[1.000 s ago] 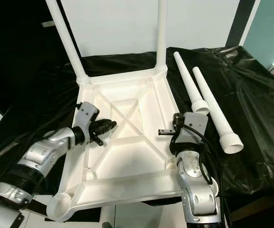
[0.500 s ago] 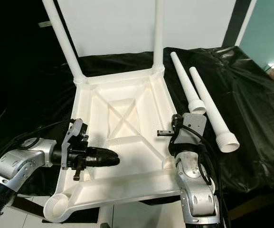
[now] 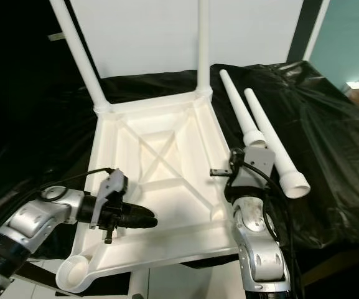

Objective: Building children table

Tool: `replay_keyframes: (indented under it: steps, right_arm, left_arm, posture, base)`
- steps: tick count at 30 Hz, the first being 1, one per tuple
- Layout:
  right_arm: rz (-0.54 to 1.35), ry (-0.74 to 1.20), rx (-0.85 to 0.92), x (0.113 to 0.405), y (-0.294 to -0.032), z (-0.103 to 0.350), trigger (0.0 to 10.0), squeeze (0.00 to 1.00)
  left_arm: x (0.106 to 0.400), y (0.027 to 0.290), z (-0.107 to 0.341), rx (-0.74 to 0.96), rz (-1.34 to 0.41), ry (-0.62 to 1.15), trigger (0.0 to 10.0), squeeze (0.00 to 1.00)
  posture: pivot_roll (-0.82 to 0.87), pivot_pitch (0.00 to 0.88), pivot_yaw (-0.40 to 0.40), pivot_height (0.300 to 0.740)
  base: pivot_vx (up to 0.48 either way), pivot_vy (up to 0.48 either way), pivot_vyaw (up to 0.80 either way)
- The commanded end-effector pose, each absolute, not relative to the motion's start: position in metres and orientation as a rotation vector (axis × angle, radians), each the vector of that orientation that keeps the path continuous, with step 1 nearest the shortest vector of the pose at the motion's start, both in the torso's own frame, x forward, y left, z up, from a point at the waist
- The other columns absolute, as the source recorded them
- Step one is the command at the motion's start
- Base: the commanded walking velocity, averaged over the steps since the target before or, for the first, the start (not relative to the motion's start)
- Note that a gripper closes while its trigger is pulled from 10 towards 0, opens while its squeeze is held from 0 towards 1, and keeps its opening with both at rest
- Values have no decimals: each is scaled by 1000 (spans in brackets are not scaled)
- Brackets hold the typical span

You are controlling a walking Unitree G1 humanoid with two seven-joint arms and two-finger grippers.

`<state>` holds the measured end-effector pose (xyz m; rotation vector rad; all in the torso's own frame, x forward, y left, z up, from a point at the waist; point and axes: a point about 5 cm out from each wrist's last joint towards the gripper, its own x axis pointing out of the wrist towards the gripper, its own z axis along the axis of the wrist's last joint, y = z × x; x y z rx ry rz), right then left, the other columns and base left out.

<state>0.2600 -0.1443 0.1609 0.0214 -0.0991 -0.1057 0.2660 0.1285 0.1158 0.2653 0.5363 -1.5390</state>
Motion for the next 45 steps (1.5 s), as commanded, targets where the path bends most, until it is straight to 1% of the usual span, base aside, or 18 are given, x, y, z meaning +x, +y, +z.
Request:
replay_keyframes:
  steps: [1, 3, 5, 6, 7, 8, 10, 11, 13, 15, 16, 18, 19, 22, 25, 31, 36, 45]
  right_arm:
    - [-109, -99, 23, 260, -144, 162, 10000, 0]
    - [-111, -99, 24, 260, -144, 162, 10000, 0]
    - [-111, -104, 27, 260, -143, 164, 10000, 0]
    - [-111, -104, 27, 260, -143, 164, 10000, 0]
    - [-111, -106, 28, 260, -143, 165, 10000, 0]
    - [-111, -106, 28, 260, -143, 165, 10000, 0]
    - [-110, -110, 30, 261, -142, 166, 10000, 0]
    - [-110, -110, 30, 261, -142, 166, 10000, 0]
    - [-107, -113, 33, 262, -141, 167, 10000, 0]
    - [-106, -113, 34, 262, -141, 167, 10000, 0]
    - [-106, -113, 34, 262, -141, 167, 10000, 0]
    - [-103, -115, 34, 262, -140, 168, 10000, 0]
    - [-103, -115, 34, 262, -140, 168, 10000, 0]
    - [-104, -118, 33, 262, -141, 169, 10000, 0]
    - [-107, -120, 31, 262, -142, 170, 10000, 0]
    - [-109, -122, 28, 262, -143, 170, 10000, 0]
    - [-110, -118, 24, 260, -143, 169, 10000, 0]
    - [-106, -113, 26, 260, -142, 168, 10000, 0]
  left_arm:
    - [273, 132, 109, 333, -1469, 578, 10000, 0]
    - [275, 132, 108, 350, -1448, 586, 10000, 0]
    - [289, 134, 102, 415, -1313, 609, 10000, 0]
    - [289, 134, 102, 415, -1313, 609, 10000, 0]
    - [294, 133, 101, 431, -1267, 613, 10000, 0]
    - [294, 133, 101, 431, -1267, 613, 10000, 0]
    - [306, 127, 101, 429, -1159, 592, 10000, 0]
    - [306, 127, 101, 429, -1159, 592, 10000, 0]
    - [317, 120, 101, 419, -1053, 566, 10000, 0]
    - [321, 117, 100, 425, -1011, 558, 10000, 0]
    - [321, 117, 100, 425, -1011, 558, 10000, 0]
    - [330, 115, 98, 442, -923, 543, 10000, 0]
    - [330, 115, 98, 442, -923, 543, 10000, 0]
    - [340, 116, 99, 471, -822, 530, 10000, 0]
    - [348, 118, 100, 489, -760, 523, 10000, 0]
    - [355, 119, 102, 505, -704, 512, 10000, 0]
    - [364, 127, 102, 519, -589, 499, 10000, 0]
    - [370, 129, 106, 519, -545, 469, 10000, 0]
  posture:
    - [-158, 27, 85, 740]
    - [-158, 27, 85, 740]
    - [-156, 28, 86, 740]
    - [-156, 28, 86, 740]
    - [-156, 27, 85, 740]
    - [-156, 27, 85, 740]
    - [-152, 28, 84, 740]
    - [-152, 28, 84, 740]
    - [-149, 29, 82, 740]
    - [-150, 29, 82, 740]
    - [-150, 29, 82, 740]
    - [-154, 28, 81, 740]
    - [-154, 28, 81, 740]
    - [-156, 27, 81, 740]
    - [-159, 27, 81, 740]
    - [-166, 26, 80, 740]
    - [-168, 27, 81, 740]
    - [-165, 29, 81, 740]
  base:
    - [0, 0, 0]
    - [0, 0, 0]
    - [0, 0, 0]
    - [0, 0, 0]
    - [0, 0, 0]
    - [0, 0, 0]
    - [0, 0, 0]
    - [0, 0, 0]
    - [0, 0, 0]
    - [0, 0, 0]
    - [0, 0, 0]
    - [0, 0, 0]
    - [0, 0, 0]
    - [0, 0, 0]
    - [0, 0, 0]
    - [0, 0, 0]
    - [0, 0, 0]
    - [0, 0, 0]
